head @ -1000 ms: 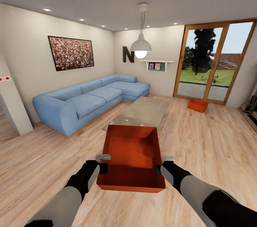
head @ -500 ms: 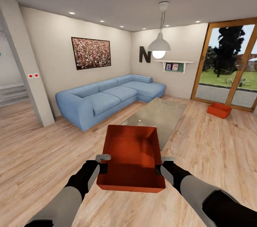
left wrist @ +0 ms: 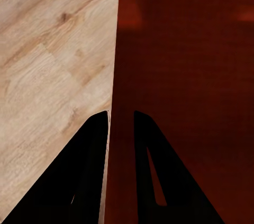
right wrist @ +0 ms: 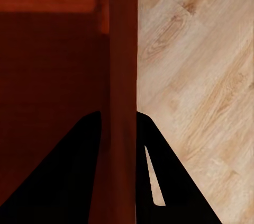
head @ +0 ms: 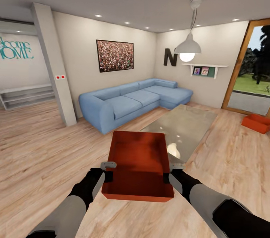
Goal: Move the two storage containers from the living room to the garage. In the garage, place one container on the floor and stack the other container on top of it (either order is fine).
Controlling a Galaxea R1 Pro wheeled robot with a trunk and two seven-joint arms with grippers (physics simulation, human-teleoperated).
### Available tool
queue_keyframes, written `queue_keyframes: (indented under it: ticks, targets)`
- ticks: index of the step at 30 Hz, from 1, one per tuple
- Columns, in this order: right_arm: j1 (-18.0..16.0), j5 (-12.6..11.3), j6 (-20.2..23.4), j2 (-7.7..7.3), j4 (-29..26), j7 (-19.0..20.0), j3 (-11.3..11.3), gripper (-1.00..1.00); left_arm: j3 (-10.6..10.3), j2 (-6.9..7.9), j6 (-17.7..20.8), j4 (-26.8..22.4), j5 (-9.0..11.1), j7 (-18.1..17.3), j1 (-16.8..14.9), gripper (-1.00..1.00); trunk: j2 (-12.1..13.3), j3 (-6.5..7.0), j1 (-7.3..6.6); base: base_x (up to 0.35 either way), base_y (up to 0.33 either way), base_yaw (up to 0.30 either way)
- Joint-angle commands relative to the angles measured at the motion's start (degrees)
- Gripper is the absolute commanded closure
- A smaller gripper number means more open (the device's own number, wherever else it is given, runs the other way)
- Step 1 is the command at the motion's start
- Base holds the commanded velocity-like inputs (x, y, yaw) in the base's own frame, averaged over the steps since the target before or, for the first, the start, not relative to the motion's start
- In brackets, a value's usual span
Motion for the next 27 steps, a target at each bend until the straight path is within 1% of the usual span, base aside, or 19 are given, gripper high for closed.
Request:
queue_keyframes:
  ticks: [1, 27]
  targets:
    - [0.05, -2.6, 0.08, -0.05, -0.17, -0.28, 3.48, 1.0, 0.74, 0.08, 0.38, -0.74, -1.2, 0.35, -0.06, 1.0, -0.05, -0.03, 0.02, 0.0, 0.0, 0.3]
    - [0.05, -2.6, 0.08, -0.03, -0.17, -0.28, 3.48, 1.0, 0.75, 0.08, 0.38, -0.74, -1.2, 0.35, -0.06, 1.0, -0.05, -0.03, 0.02, 0.0, 0.0, 0.3]
